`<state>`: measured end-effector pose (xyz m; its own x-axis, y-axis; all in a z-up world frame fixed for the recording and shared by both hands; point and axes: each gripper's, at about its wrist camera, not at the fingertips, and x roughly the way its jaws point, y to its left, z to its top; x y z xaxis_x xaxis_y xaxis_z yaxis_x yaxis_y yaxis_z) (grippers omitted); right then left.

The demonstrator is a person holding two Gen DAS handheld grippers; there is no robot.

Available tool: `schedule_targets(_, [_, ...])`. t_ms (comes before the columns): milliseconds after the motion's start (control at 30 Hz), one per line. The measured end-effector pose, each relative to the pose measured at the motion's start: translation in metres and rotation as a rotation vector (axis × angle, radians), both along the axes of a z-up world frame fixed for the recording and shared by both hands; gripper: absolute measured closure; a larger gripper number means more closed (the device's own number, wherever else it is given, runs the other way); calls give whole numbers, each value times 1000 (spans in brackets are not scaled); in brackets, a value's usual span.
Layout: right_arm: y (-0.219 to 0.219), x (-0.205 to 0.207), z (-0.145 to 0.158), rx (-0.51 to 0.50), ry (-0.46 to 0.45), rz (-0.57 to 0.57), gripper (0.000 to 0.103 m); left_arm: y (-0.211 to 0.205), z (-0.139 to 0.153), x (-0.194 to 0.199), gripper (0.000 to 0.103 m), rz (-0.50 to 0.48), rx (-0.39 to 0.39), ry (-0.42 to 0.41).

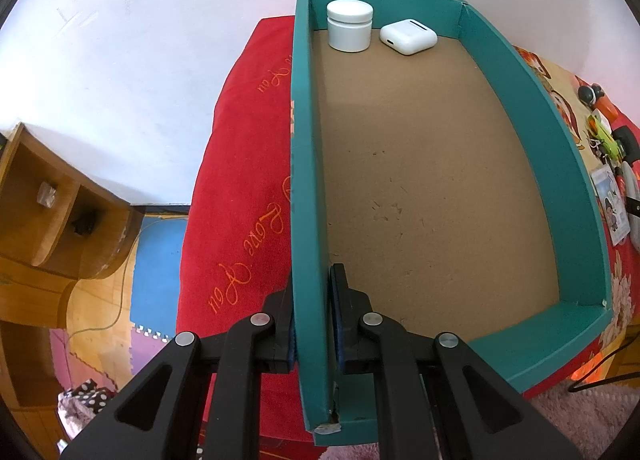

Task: Organize objects

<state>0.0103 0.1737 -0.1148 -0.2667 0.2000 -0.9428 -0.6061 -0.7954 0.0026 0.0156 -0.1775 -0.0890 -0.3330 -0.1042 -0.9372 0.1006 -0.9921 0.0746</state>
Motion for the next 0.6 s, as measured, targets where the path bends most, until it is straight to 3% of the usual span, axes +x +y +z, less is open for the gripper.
schedule_targets(167, [6, 6, 4, 6, 16, -34, 46, -1, 0, 2, 90, -5, 2, 0])
schedule_targets(600, [8, 7, 6, -2, 34, -39, 46, 1, 0, 1, 90, -9, 0, 1])
